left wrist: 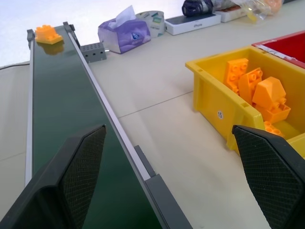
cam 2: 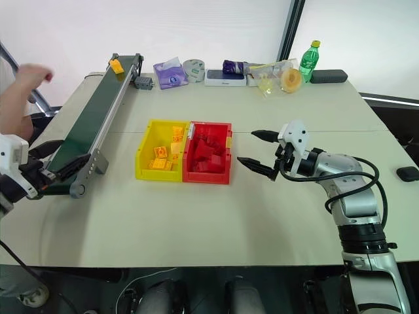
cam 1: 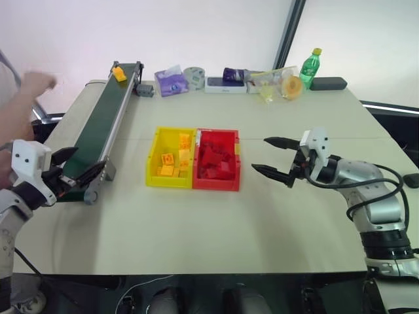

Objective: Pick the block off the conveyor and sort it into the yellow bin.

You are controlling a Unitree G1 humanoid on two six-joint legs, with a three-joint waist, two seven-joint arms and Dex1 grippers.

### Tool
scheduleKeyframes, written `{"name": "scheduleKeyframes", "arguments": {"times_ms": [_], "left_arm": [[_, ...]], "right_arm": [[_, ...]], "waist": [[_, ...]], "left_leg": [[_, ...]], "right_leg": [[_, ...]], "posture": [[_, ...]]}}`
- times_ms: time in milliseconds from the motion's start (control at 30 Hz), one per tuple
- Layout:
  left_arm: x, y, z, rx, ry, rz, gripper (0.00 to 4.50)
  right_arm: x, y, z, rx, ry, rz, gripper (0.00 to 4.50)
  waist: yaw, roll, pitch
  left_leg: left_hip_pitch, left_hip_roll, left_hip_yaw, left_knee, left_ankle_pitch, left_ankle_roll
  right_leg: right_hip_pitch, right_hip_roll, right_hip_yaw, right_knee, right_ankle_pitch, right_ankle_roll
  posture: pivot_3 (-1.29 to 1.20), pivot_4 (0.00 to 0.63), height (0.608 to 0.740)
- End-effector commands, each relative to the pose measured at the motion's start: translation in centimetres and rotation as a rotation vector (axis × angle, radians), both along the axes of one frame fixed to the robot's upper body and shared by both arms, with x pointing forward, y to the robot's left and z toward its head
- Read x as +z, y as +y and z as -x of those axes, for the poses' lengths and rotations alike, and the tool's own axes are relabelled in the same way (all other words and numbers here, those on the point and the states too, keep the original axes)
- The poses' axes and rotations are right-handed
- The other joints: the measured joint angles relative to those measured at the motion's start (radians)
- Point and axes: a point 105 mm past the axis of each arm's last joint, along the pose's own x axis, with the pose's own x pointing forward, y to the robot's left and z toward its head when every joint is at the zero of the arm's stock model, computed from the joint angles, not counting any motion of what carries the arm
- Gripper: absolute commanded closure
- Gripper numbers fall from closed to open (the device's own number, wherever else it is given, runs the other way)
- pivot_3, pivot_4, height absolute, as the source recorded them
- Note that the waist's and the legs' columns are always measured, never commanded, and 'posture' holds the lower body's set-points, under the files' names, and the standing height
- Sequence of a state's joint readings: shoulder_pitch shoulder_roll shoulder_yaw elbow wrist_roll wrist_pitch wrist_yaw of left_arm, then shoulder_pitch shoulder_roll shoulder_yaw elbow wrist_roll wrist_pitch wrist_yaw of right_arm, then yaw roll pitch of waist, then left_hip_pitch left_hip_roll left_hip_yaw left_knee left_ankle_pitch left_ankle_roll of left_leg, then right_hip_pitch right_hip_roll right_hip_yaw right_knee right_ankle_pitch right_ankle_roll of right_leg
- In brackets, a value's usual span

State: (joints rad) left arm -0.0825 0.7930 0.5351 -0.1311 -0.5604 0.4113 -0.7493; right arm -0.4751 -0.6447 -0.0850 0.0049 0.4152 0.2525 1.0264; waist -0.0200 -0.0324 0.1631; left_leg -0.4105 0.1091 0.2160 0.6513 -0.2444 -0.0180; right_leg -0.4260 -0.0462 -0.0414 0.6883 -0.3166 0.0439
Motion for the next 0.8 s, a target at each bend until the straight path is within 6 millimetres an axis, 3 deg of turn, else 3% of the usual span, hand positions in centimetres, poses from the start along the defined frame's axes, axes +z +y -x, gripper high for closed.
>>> {"name": "scheduleKeyframes", "arguments": {"times_ms": [33, 800], "left_arm": [[1.1, -0.4, 0.5, -0.025, -0.024, -0.011, 0.04], [2.2, 2.4, 0.2, 0.149, -0.122, -0.028, 0.04]], "right_arm": [[1.0, 0.2, 0.3, 0.014, -0.046, -0.012, 0.00], [1.4, 1.4, 0.0, 0.049, -0.049, -0.023, 0.00]], "waist": [[0.000, 0.000, 0.000], [0.000, 0.000, 0.000]], "left_leg": [[0.000, 0.000, 0.000, 0.000, 0.000, 0.000], [0.000, 0.000, 0.000, 0.000, 0.000, 0.000]], "right_leg": [[0.000, 0.000, 0.000, 0.000, 0.000, 0.000], [0.000, 0.000, 0.000, 0.000, 0.000, 0.000]], "posture": [[0.00, 0.150, 0.740], [0.00, 0.150, 0.740]]}}
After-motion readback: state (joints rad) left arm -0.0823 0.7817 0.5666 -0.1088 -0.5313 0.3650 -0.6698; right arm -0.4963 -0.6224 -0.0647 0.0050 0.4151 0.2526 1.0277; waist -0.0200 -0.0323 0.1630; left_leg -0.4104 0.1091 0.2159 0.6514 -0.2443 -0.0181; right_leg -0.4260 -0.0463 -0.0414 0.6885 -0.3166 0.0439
